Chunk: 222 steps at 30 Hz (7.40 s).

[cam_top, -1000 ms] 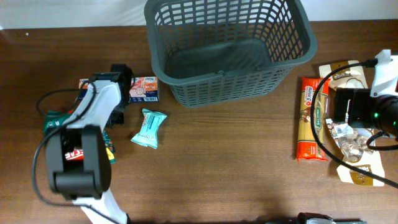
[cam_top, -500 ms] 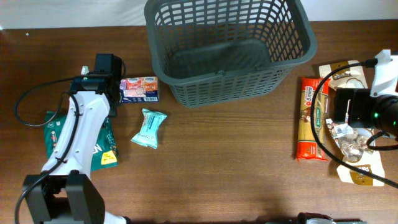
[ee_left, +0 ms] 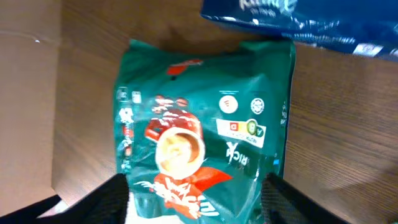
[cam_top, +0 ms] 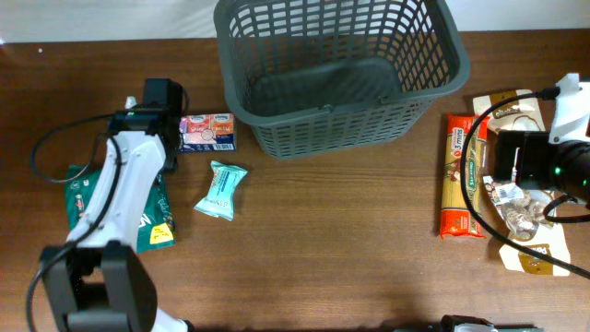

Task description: Pack container

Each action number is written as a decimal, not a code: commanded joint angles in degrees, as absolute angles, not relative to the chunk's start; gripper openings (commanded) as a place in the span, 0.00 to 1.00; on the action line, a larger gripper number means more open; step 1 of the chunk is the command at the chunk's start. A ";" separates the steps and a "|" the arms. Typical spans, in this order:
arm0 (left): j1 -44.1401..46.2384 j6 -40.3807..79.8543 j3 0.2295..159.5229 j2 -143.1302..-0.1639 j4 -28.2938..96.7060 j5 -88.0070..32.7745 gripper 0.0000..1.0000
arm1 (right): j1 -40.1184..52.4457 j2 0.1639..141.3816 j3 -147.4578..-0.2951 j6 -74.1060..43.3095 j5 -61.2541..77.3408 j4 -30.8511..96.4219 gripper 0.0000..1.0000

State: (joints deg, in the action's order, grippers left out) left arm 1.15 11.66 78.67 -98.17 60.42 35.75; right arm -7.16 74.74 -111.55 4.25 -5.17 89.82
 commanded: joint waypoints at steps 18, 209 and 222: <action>1.06 9.80 81.65 -102.35 59.33 24.43 0.76 | -7.53 74.41 -112.51 3.60 -6.28 89.82 0.99; -66.72 -26.41 73.95 -123.81 51.46 -57.17 0.75 | -7.53 74.41 -112.51 3.60 -6.28 89.82 0.99; -62.98 -26.46 73.95 -127.50 50.43 -57.17 0.74 | -7.53 74.41 -112.51 3.60 -6.28 89.82 0.99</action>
State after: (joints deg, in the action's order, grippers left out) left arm -65.10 -26.74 74.22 -124.97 51.09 -60.29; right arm -7.16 74.74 -111.55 4.23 -5.17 89.82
